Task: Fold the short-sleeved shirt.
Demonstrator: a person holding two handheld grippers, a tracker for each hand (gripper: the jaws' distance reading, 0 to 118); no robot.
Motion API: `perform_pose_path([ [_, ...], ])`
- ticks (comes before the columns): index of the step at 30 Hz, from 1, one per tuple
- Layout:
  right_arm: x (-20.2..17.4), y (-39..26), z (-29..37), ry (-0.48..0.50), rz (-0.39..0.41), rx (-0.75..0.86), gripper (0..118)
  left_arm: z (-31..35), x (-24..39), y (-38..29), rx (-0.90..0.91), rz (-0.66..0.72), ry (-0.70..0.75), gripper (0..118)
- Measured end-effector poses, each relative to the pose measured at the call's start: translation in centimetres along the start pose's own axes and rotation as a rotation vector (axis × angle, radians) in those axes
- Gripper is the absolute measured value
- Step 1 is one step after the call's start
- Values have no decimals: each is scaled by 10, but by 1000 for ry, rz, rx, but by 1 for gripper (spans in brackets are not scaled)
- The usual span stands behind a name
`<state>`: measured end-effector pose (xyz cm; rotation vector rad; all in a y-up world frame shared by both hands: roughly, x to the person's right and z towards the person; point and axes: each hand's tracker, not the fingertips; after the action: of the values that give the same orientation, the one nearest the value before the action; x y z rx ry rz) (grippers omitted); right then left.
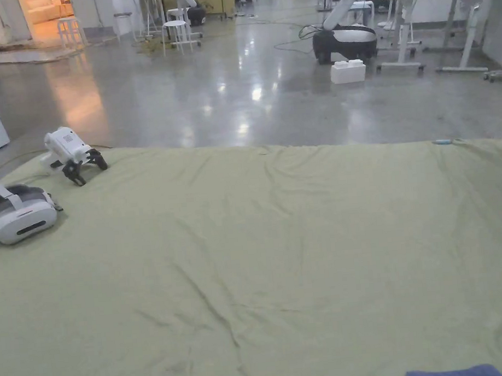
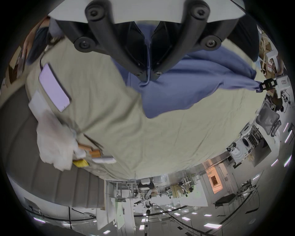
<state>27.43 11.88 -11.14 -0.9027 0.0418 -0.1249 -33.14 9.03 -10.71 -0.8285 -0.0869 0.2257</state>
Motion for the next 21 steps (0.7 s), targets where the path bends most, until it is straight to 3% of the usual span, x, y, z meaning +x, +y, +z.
perform_pose_path([
  [4, -4, -46, 0, -16, 7, -49, 1, -10, -3, -29, -35, 27, 12, 0],
  [5, -4, -51, -3, -12, 6, -47, 1, -14, -3, -30, -39, 30, 14, 9],
  [6, 5, -57, -16, -5, 4, -54, 2, -17, -3, -32, -35, 32, 21, 24],
  [7, 4, -61, -19, -8, 4, -44, 7, -22, -3, -32, -49, 25, 44, 59],
  [8, 2, -63, -22, -15, 4, -34, 20, -26, -3, -30, -60, 8, 75, 83],
  [9, 0, -63, -24, -20, 1, -39, 42, -28, -3, -31, -59, -14, 108, 98],
  [10, 3, -61, -26, -22, -4, -45, 69, -24, -3, -29, -44, -23, 134, 99],
  [11, 2, -59, -23, -24, -5, -41, 73, -16, -2, -25, 9, -29, 145, 99],
  [15, -12, -24, 29, 43, -25, 157, 73, 58, 31, 12, 407, -185, 250, 99],
  [21, -73, 18, 143, 86, 103, 619, 73, 187, 110, 59, 744, -240, 143, 99],
])
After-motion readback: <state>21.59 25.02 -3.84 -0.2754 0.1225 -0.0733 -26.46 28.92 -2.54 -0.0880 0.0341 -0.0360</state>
